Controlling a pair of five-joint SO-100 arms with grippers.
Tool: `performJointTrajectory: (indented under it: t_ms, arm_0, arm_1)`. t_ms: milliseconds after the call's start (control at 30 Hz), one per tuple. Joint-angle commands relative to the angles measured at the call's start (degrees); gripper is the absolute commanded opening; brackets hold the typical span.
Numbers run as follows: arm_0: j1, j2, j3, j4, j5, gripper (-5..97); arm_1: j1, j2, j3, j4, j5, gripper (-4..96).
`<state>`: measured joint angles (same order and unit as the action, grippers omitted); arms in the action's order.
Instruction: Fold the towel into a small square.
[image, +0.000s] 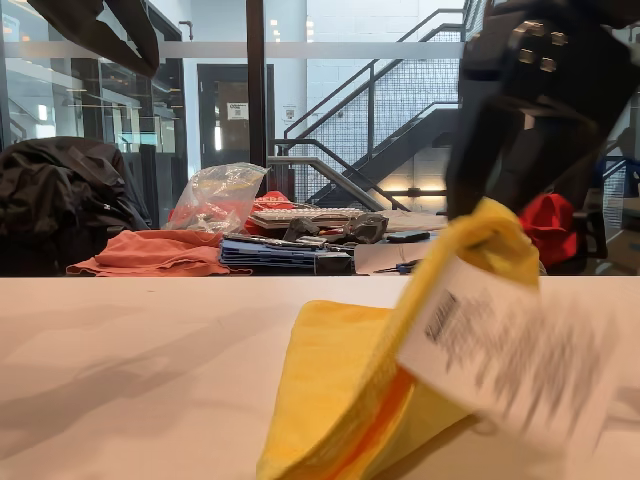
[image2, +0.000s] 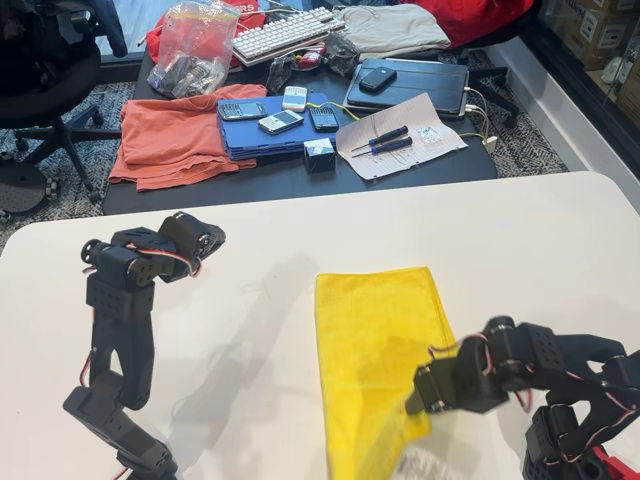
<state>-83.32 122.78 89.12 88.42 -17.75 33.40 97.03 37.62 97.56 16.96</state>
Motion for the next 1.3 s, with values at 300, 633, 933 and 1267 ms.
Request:
performJointTrajectory:
  t_ms: [300,633,933,1267]
  arm_0:
    - [38.76,-6.06,-2.64,-7.21,-7.12,0]
    - [49.66,-21.80,-3.43,-25.75,-9.14,1]
    - [52.21,-28.56,-15.38,-20.30,-8.96,25]
    - [55.46,-18.19,-46.76,5.45,-9.67,29]
  arm_1:
    - [-0.18,0.09,-0.35,-0.26,0.09,-1.2]
    - [-0.18,0.35,-0.18,-0.26,0.00,-1.2]
    - [-0.18,0.00,0.35,0.00,0.44,0.2]
    - [12.30,-13.01,0.26,-0.26,-0.18,11.8]
